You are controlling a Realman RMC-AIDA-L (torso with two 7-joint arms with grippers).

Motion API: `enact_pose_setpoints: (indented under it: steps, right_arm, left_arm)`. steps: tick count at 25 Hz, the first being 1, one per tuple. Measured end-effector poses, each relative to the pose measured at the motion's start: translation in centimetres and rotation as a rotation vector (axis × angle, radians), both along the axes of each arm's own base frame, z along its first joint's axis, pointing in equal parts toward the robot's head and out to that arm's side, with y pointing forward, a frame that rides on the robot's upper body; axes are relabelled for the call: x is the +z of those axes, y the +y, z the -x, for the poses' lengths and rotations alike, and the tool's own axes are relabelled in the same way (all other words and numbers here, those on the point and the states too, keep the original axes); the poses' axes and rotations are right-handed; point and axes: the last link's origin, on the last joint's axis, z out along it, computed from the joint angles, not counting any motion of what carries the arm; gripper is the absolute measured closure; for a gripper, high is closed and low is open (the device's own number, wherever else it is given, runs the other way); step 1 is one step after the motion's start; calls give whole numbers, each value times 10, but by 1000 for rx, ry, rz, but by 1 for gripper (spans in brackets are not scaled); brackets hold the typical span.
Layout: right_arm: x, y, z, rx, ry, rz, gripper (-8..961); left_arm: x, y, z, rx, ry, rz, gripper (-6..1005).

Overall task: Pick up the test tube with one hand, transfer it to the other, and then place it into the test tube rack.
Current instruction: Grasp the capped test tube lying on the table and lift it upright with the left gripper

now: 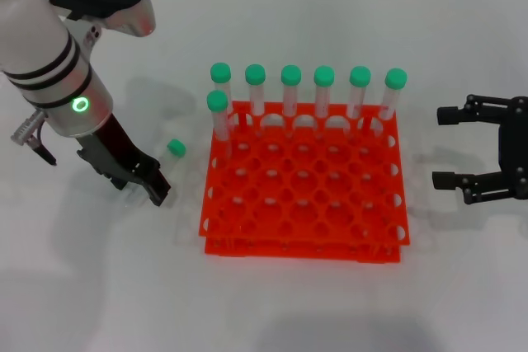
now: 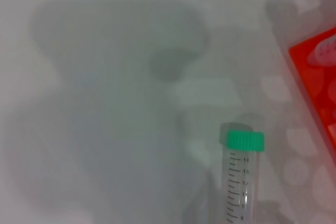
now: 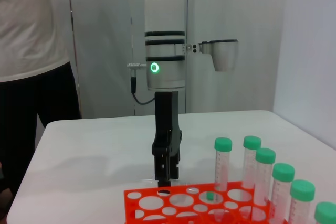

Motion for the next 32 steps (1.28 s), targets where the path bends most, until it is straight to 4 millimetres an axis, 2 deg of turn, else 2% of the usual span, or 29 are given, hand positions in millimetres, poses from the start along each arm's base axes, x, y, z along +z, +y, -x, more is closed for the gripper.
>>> enact_pose_setpoints:
  steps: [12, 23, 28, 32]
  right_arm:
    - [2, 1, 0, 0, 1, -7, 84]
    - [3, 3, 3, 12, 0, -14, 85]
    - [5, 4, 3, 14, 0, -18, 85]
    - [8, 4, 3, 16, 1, -18, 85]
  left_arm:
    - [-5, 0, -1, 7, 12, 28, 360]
    - [-8, 0, 0, -4, 36, 30, 786]
    - [-4, 4, -5, -22, 34, 11, 787]
    - [10, 12, -23, -76, 23, -27, 788]
